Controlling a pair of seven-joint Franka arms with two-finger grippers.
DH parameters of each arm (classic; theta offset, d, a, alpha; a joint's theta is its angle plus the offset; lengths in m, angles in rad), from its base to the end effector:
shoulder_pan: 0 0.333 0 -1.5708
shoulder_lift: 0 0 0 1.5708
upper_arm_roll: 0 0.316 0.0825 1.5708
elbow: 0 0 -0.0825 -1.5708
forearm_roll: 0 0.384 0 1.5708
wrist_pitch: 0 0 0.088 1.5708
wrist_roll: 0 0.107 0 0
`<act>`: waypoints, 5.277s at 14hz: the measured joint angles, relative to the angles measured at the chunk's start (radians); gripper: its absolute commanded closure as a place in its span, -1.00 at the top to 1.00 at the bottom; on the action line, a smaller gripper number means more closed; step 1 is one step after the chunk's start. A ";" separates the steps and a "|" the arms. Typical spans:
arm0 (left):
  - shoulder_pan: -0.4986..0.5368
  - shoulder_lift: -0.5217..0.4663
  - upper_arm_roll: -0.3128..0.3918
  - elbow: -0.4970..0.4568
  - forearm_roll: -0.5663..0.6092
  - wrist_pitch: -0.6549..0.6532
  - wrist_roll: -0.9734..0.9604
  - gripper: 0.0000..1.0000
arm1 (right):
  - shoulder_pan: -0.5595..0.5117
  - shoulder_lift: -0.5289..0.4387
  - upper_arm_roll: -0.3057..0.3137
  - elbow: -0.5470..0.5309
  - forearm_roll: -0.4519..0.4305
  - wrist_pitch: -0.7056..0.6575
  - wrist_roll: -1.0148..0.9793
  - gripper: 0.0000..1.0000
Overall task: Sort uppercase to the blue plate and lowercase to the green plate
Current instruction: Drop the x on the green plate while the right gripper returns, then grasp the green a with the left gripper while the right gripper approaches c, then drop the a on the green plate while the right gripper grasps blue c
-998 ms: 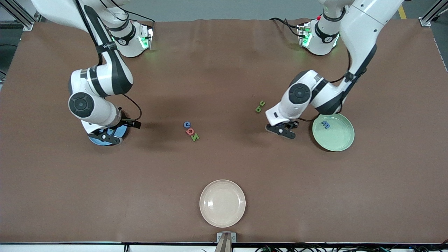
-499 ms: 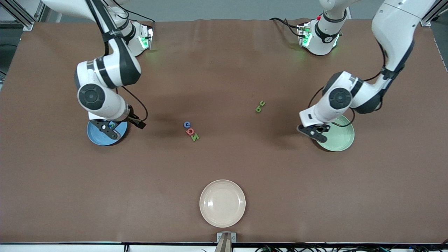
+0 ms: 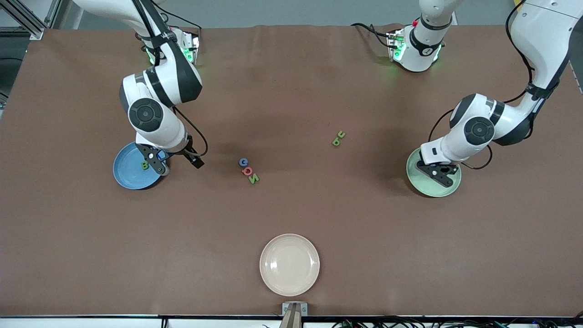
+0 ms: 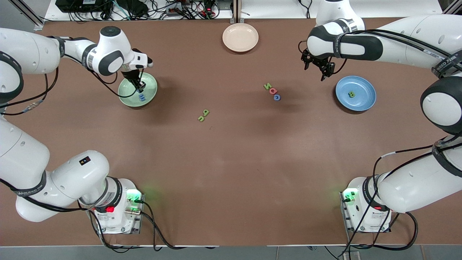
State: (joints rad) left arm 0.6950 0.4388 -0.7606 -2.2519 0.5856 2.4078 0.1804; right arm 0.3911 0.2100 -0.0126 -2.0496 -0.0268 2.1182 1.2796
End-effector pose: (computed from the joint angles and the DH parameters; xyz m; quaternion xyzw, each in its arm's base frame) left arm 0.5229 -0.0427 0.2093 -0.9410 0.3337 0.0496 0.0271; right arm 0.5277 0.2087 0.3262 0.9013 -0.4273 -0.0387 0.0603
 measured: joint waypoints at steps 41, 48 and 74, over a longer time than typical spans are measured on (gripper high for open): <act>-0.598 0.231 -0.082 0.162 0.076 -0.099 -1.033 0.26 | 0.222 0.295 -0.017 -0.024 -0.008 0.447 0.330 0.33; -0.598 0.252 -0.078 0.162 0.097 -0.069 -1.033 -0.28 | 0.221 0.299 -0.035 -0.018 -0.026 0.444 0.330 0.33; 0.250 0.243 -0.496 0.137 0.109 -0.349 -0.350 -0.84 | 0.243 0.324 -0.035 0.028 -0.034 0.372 0.371 0.33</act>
State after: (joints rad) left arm 0.9446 0.6820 -1.2564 -2.1144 0.6943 2.0591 -0.1696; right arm 0.6339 0.5343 -0.0471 -2.0219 -0.0606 2.4904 1.6503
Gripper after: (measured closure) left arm 0.714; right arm 0.330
